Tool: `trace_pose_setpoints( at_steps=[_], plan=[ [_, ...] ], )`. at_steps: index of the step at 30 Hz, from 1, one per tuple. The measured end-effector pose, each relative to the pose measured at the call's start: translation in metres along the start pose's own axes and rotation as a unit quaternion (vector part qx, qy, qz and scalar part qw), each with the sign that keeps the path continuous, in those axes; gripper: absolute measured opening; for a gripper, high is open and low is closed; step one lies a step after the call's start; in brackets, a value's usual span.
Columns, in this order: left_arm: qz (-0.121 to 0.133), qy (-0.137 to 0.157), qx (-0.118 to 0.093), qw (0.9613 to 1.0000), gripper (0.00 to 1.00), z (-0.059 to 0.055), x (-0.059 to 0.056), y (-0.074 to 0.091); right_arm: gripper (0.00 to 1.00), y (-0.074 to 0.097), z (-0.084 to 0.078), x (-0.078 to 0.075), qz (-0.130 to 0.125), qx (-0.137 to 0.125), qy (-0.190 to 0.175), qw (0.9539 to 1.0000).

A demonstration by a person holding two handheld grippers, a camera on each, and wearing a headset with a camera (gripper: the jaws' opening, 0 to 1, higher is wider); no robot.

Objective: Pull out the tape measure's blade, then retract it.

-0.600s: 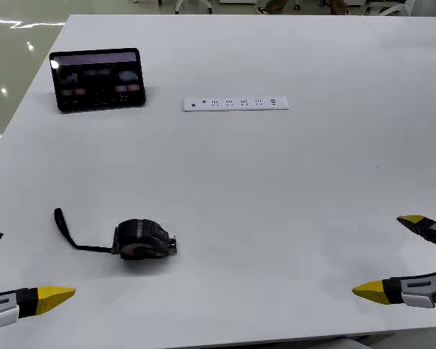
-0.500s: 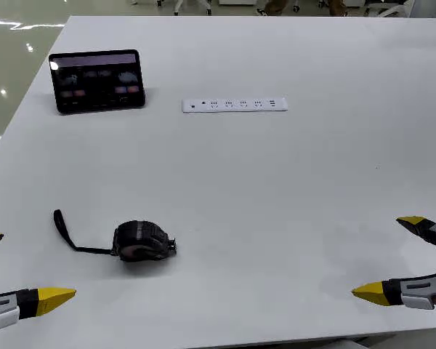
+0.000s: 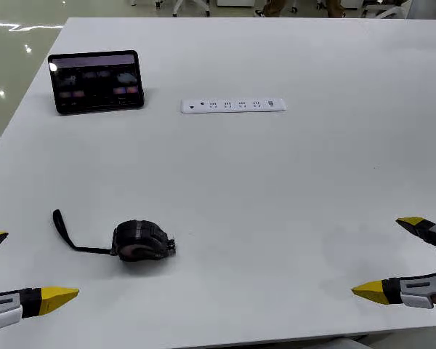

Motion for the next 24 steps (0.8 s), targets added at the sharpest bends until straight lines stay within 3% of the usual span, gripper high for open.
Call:
trace_pose_setpoints(
  at_steps=[3,5,9,14,17,20,24],
  plan=[
    [-0.003,-0.01,0.003,0.9999,1.0,0.001,-0.001,0.0,0.99,0.0,0.001,-0.001,0.001,-0.004,-0.001,1.0],
    [-0.003,-0.055,0.01,0.9984,1.0,0.004,-0.001,-0.003,0.98,-0.002,0.003,-0.002,-0.001,-0.003,0.006,1.0],
    [-0.023,-0.055,0.013,0.9982,1.0,0.01,-0.003,-0.012,0.99,-0.009,0.012,-0.004,0.004,-0.009,0.007,0.9999],
    [-0.057,-0.072,0.05,0.9945,0.91,0.021,-0.009,-0.028,1.0,-0.024,0.03,-0.001,0.023,-0.019,0.025,0.9993],
    [-0.086,-0.089,0.067,0.99,0.89,0.03,-0.016,-0.039,1.0,-0.036,0.051,0.001,0.024,-0.055,0.048,0.997],
    [-0.098,-0.116,0.09,0.9843,0.87,0.033,-0.02,-0.05,1.0,-0.047,0.066,0.005,0.025,-0.062,0.055,0.9963],
    [-0.086,-0.155,0.1,0.979,0.89,0.039,-0.019,-0.064,1.0,-0.059,0.081,0.012,0.036,-0.074,0.065,0.9945]
  ],
)
Point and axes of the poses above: the centre of the closed fingertips' face, and the gripper's own axes: y roughly backward along the fingers, x roughly to its left, z roughly out of its top, the point moved 7 cm from there along y, roughly backward along the fingers, and after that the axes turned 5 degrees about y, right-handed, at the moved point
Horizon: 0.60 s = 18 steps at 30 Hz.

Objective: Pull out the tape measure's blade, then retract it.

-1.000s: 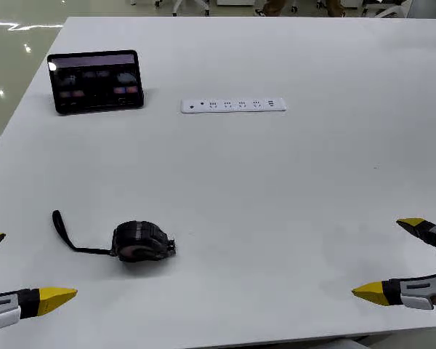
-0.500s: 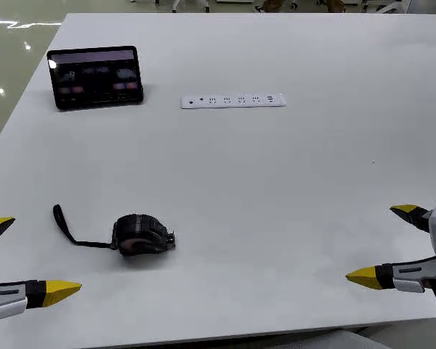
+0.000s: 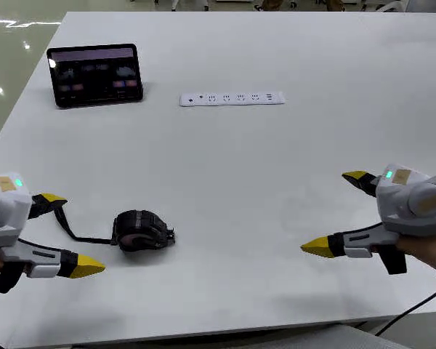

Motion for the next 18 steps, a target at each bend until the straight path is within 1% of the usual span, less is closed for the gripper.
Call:
trace_pose_setpoints(
  at_steps=[1,2,4,5,6,7,8,9,11,12,13,15,16,17,18],
  plan=[
    [-0.005,-0.006,0.007,0.9999,0.9,0.001,-0.001,-0.003,1.0,-0.004,0.003,0.001,0.007,-0.005,0.001,1.0],
    [-0.01,-0.004,0.01,0.9999,0.91,0.002,-0.001,-0.004,1.0,-0.005,0.005,0.002,0.008,-0.004,0.0,1.0],
    [-0.011,-0.01,0.007,0.9999,0.92,0.006,-0.001,-0.008,1.0,-0.009,0.007,0.004,0.016,-0.004,-0.004,0.9999],
    [-0.013,-0.011,0.001,0.9999,0.94,0.009,-0.001,-0.009,1.0,-0.01,0.008,0.005,0.017,-0.004,-0.006,0.9998],
    [-0.019,-0.012,-0.002,0.9997,0.95,0.013,-0.002,-0.012,1.0,-0.012,0.008,0.006,0.018,-0.003,-0.007,0.9998],
    [-0.022,-0.017,0.002,0.9996,0.95,0.014,-0.002,-0.014,1.0,-0.013,0.007,0.007,0.02,-0.001,-0.006,0.9998],
    [-0.021,-0.023,0.015,0.9994,0.95,0.014,-0.002,-0.017,1.0,-0.015,0.007,0.009,0.029,0.001,-0.008,0.9995],
    [-0.022,-0.024,0.018,0.9993,0.95,0.015,-0.002,-0.019,1.0,-0.016,0.008,0.01,0.03,0.001,-0.008,0.9995],
    [-0.051,-0.018,0.037,0.9978,0.96,0.014,-0.009,-0.025,1.0,-0.017,0.012,0.014,0.035,-0.007,0.0,0.9994],
    [-0.051,-0.021,0.036,0.9978,0.97,0.015,-0.009,-0.028,1.0,-0.017,0.013,0.015,0.038,-0.01,0.001,0.9992],
    [-0.058,-0.02,0.046,0.997,0.98,0.015,-0.011,-0.031,1.0,-0.018,0.016,0.017,0.041,-0.014,0.0,0.9991],
    [-0.083,-0.018,0.069,0.994,0.96,0.013,-0.016,-0.034,1.0,-0.02,0.019,0.02,0.046,-0.018,0.001,0.9988],
    [-0.094,-0.036,0.074,0.9921,0.94,0.015,-0.017,-0.037,1.0,-0.022,0.021,0.021,0.049,-0.02,0.005,0.9986],
    [-0.094,-0.059,0.078,0.9908,0.9,0.016,-0.017,-0.038,1.0,-0.023,0.022,0.022,0.05,-0.022,0.009,0.9984],
    [-0.096,-0.097,0.074,0.9879,0.88,0.019,-0.017,-0.041,1.0,-0.025,0.024,0.022,0.055,-0.023,0.015,0.9981]
  ],
)
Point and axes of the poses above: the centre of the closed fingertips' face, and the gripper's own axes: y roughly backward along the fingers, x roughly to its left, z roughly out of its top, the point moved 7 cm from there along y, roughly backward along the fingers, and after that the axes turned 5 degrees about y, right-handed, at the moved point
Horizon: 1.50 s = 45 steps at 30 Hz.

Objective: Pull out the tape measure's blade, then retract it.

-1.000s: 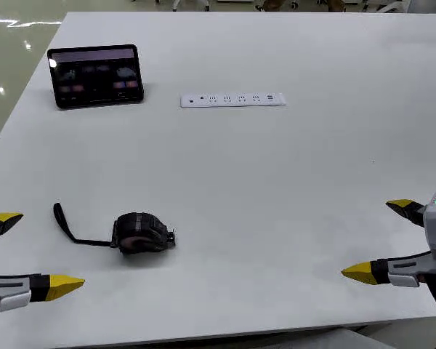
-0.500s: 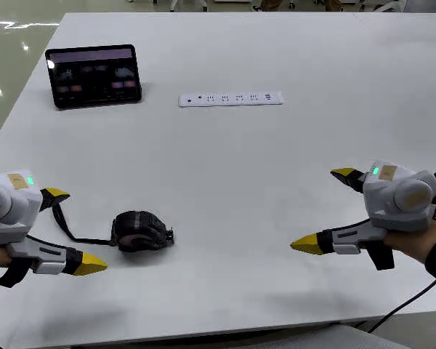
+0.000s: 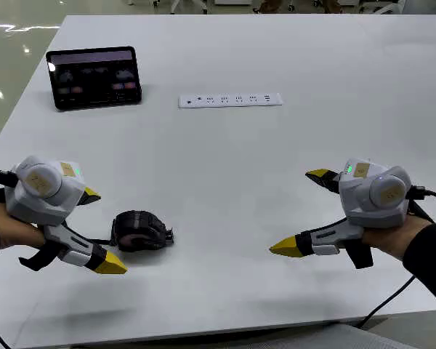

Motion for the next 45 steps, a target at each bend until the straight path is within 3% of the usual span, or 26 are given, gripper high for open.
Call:
trace_pose_setpoints(
  at_steps=[2,4,6,8,12,15,18,21,22,23,27,29,30,31,37,42,45],
  plan=[
    [-0.004,-0.016,0.006,0.9998,0.84,0.002,0.0,-0.002,1.0,-0.005,0.002,0.0,0.005,0.0,0.003,1.0],
    [-0.006,-0.006,0.006,0.9999,0.83,0.005,0.002,-0.006,1.0,-0.012,0.005,0.003,0.018,-0.001,0.009,0.9998],
    [-0.009,-0.026,0.023,0.9994,0.74,0.006,0.005,-0.009,1.0,-0.02,0.01,0.006,0.034,-0.003,0.021,0.9992],
    [-0.01,-0.036,0.026,0.999,0.69,0.011,0.006,-0.011,1.0,-0.03,0.012,0.01,0.05,0.002,0.031,0.9983],
    [-0.029,-0.05,0.039,0.9976,0.69,0.018,0.006,-0.016,1.0,-0.049,0.018,0.018,0.081,0.008,0.048,0.9955],
    [-0.018,-0.095,0.082,0.992,0.69,0.017,0.013,-0.022,0.95,-0.066,0.024,0.026,0.114,0.017,0.062,0.9914],
    [-0.036,-0.085,0.096,0.9911,0.62,0.02,0.01,-0.027,0.93,-0.084,0.031,0.032,0.127,0.013,0.069,0.9894],
    [-0.044,-0.099,0.092,0.9899,0.48,0.024,0.009,-0.031,0.86,-0.103,0.031,0.044,0.149,0.015,0.079,0.9856],
    [-0.039,-0.11,0.092,0.9889,0.47,0.025,0.01,-0.034,0.86,-0.113,0.03,0.047,0.15,0.023,0.101,0.9832],
    [-0.031,-0.116,0.093,0.9883,0.47,0.027,0.012,-0.036,0.86,-0.122,0.031,0.051,0.153,0.028,0.099,0.9828],
    [-0.049,-0.118,0.099,0.9869,0.41,0.026,0.009,-0.04,0.82,-0.14,0.036,0.061,0.176,0.032,0.096,0.9792],
    [-0.056,-0.127,0.109,0.9844,0.36,0.024,0.007,-0.043,0.8,-0.148,0.038,0.064,0.181,0.035,0.099,0.9778],
    [-0.085,-0.138,0.11,0.9805,0.33,0.023,0.002,-0.043,0.79,-0.151,0.04,0.065,0.184,0.034,0.098,0.9774],
    [-0.07,-0.154,0.103,0.9803,0.32,0.024,0.004,-0.045,0.77,-0.153,0.041,0.065,0.186,0.034,0.098,0.977],
    [-0.067,-0.139,0.097,0.9832,0.32,0.022,0.003,-0.045,0.67,-0.165,0.044,0.067,0.195,0.03,0.103,0.9749],
    [-0.06,-0.135,0.102,0.9837,0.32,0.021,0.003,-0.046,0.51,-0.178,0.047,0.067,0.194,0.023,0.108,0.9747],
    [-0.061,-0.118,0.102,0.9858,0.32,0.02,0.004,-0.046,0.42,-0.191,0.045,0.07,0.201,0.037,0.121,0.9715]
  ],
)
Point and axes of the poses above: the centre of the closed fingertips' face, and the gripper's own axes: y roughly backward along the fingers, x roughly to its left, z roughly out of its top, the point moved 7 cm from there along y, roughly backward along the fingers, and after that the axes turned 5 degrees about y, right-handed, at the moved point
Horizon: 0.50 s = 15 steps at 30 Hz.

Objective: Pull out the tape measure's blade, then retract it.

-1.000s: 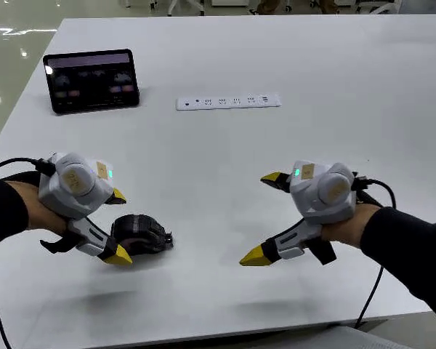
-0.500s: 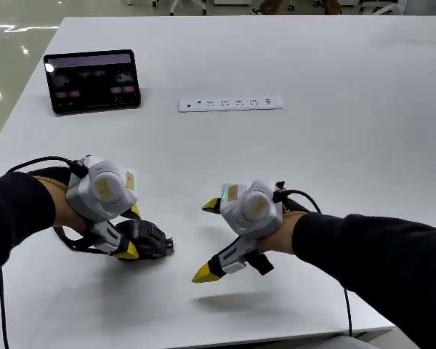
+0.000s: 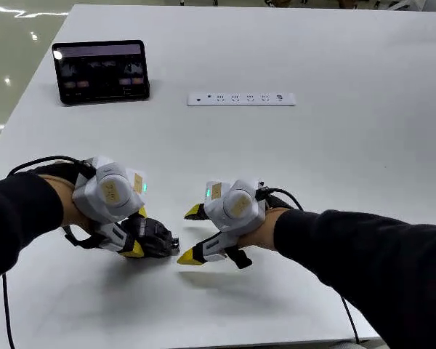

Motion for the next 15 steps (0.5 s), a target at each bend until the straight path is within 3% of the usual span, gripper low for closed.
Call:
trace_pose_setpoints(
  at_steps=[6,7,8,15],
  plan=[
    [-0.003,0.0,0.007,1.0,0.32,0.0,0.0,0.001,0.18,-0.012,-0.001,0.002,0.012,0.008,0.002,0.9999],
    [-0.003,0.0,0.008,1.0,0.32,0.0,0.0,0.001,0.14,-0.013,0.0,0.007,0.035,0.007,0.006,0.9993],
    [-0.004,0.001,0.007,1.0,0.32,0.0,0.0,0.001,0.12,-0.014,0.0,0.004,0.023,0.008,0.012,0.9996],
    [-0.004,0.0,0.006,1.0,0.32,0.0,0.001,0.001,0.12,-0.014,0.003,0.002,0.039,0.021,0.017,0.9989]
  ],
)
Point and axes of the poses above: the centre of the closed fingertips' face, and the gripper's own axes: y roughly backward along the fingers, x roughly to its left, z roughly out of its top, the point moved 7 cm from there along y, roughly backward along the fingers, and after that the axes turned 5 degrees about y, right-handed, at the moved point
